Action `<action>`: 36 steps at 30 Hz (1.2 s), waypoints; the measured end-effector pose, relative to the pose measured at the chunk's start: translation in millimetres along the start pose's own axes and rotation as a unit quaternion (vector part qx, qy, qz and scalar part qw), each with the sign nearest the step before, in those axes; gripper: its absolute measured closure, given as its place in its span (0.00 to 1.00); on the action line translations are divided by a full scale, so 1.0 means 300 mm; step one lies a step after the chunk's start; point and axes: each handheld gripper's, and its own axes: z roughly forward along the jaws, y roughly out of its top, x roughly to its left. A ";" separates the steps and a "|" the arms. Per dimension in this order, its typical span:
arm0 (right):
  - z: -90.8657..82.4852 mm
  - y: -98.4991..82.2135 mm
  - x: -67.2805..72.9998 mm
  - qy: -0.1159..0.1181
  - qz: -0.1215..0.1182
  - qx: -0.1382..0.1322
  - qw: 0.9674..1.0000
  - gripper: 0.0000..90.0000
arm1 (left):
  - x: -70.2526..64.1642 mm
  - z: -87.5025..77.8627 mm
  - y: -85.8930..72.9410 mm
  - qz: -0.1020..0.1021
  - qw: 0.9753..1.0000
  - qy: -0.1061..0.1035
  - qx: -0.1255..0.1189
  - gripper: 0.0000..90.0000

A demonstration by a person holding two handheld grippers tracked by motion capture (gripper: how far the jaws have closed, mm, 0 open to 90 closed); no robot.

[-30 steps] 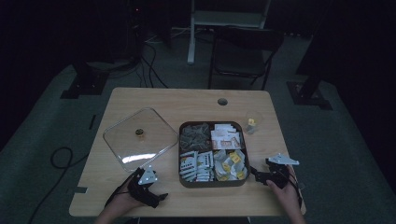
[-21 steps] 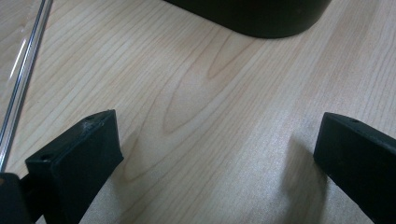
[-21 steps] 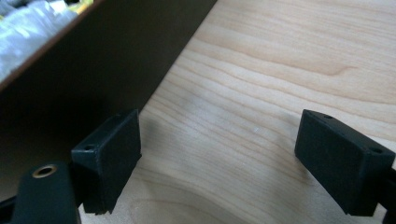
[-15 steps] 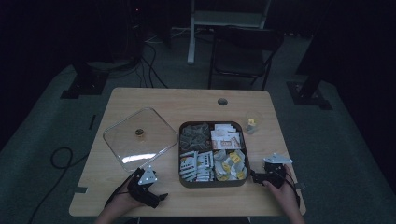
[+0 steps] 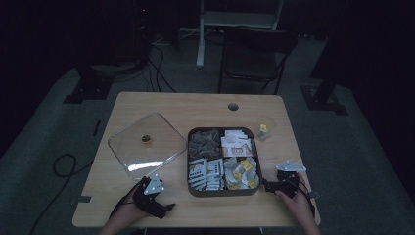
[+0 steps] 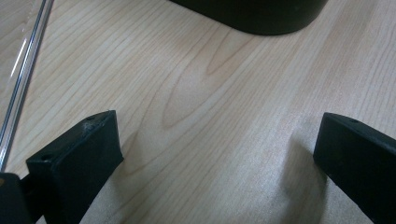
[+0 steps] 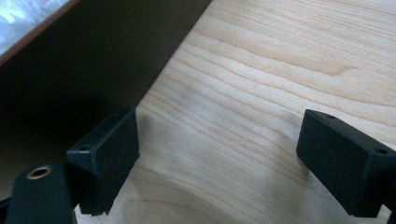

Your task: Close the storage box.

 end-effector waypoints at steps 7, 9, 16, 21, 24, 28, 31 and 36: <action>0.000 0.000 0.000 0.000 0.000 0.000 1.000 0.14 | 0.010 -0.020 0.005 -0.012 1.000 0.011 0.002 0.02; 0.000 0.000 0.000 0.000 0.000 0.000 1.000 0.14 | 0.018 -0.032 0.009 -0.017 1.000 0.017 -0.003 0.02; 0.000 0.000 0.000 0.000 0.000 0.000 1.000 0.14 | 0.055 -0.059 0.012 -0.039 0.999 0.036 -0.012 0.03; 0.000 0.000 0.000 0.000 0.000 0.000 1.000 0.14 | 0.083 -0.076 0.015 -0.049 0.997 0.049 -0.014 0.03; 0.000 0.000 0.000 0.000 0.000 0.000 1.000 0.14 | 0.104 -0.085 0.018 -0.058 0.997 0.054 -0.018 0.03; 0.000 0.000 0.000 0.000 0.000 0.000 1.000 0.14 | 0.135 -0.095 0.026 -0.070 0.995 0.063 -0.024 0.03; 0.000 0.000 0.000 0.000 0.000 0.000 1.000 0.14 | 0.154 -0.101 0.030 -0.074 0.994 0.073 -0.026 0.03; 0.000 0.000 0.000 0.000 0.000 0.000 1.000 0.14 | 0.190 -0.108 0.035 -0.086 0.992 0.086 -0.035 0.03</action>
